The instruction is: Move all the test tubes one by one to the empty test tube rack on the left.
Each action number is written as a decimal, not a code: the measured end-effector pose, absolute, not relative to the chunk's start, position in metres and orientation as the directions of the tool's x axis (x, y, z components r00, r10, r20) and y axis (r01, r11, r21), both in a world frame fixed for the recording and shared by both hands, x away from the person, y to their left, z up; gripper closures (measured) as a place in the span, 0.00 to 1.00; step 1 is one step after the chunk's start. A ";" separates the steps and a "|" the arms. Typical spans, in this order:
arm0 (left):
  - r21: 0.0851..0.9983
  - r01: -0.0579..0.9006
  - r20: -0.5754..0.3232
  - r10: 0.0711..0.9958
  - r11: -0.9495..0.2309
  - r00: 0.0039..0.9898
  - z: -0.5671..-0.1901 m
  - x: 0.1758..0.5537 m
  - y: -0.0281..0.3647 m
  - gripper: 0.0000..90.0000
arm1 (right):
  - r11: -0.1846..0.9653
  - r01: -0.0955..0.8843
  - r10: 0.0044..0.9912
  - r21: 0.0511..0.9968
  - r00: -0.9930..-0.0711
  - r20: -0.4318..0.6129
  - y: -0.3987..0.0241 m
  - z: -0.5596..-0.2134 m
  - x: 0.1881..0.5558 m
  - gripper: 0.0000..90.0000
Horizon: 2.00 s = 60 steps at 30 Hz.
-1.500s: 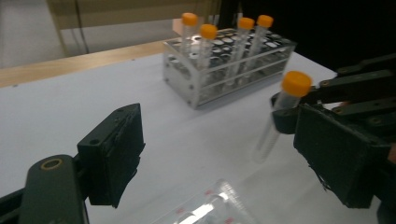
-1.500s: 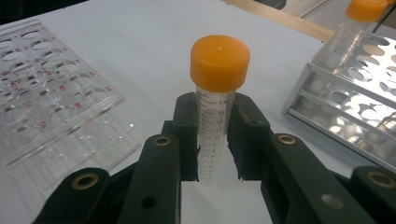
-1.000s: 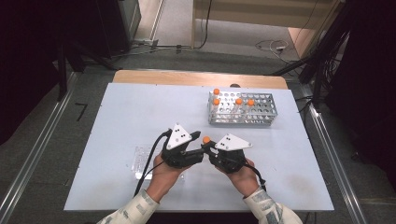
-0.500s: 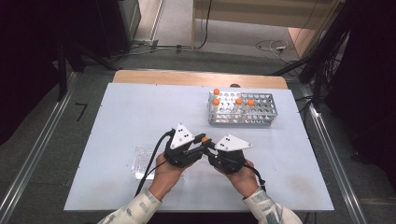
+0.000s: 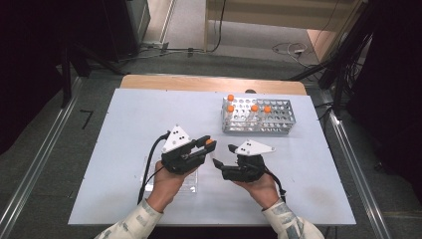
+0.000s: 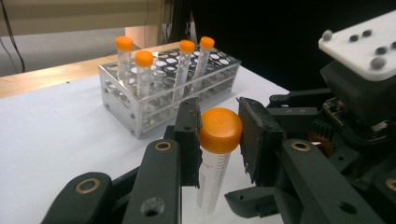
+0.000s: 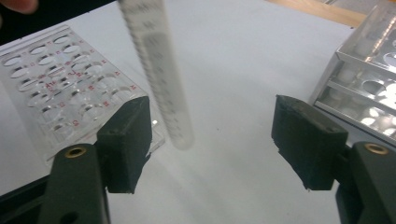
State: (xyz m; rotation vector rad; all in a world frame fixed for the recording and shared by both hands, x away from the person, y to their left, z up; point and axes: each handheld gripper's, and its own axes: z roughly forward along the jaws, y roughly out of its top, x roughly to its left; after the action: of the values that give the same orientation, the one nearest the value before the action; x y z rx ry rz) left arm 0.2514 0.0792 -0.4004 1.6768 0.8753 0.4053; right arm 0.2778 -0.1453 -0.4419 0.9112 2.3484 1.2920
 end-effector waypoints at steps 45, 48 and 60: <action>0.918 0.365 -0.093 0.810 -0.155 0.579 -0.418 0.227 0.134 0.78 | 0.392 0.409 0.687 0.824 -0.726 0.034 -0.150 -0.448 0.283 0.30; 0.914 0.368 -0.081 0.811 -0.171 0.580 -0.422 0.227 0.132 0.78 | 0.392 0.410 0.688 0.823 -0.725 0.034 -0.150 -0.449 0.283 0.30; 0.908 0.362 -0.043 0.813 -0.211 0.580 -0.426 0.227 0.125 0.77 | 0.400 0.410 0.684 0.820 -0.728 0.031 -0.149 -0.451 0.283 0.30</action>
State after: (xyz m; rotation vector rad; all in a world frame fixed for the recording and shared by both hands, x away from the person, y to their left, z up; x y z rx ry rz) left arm 0.2268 0.1249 -0.4258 1.8065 0.9620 0.5619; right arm 0.2834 -0.1489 -0.4505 0.9530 2.3502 1.2446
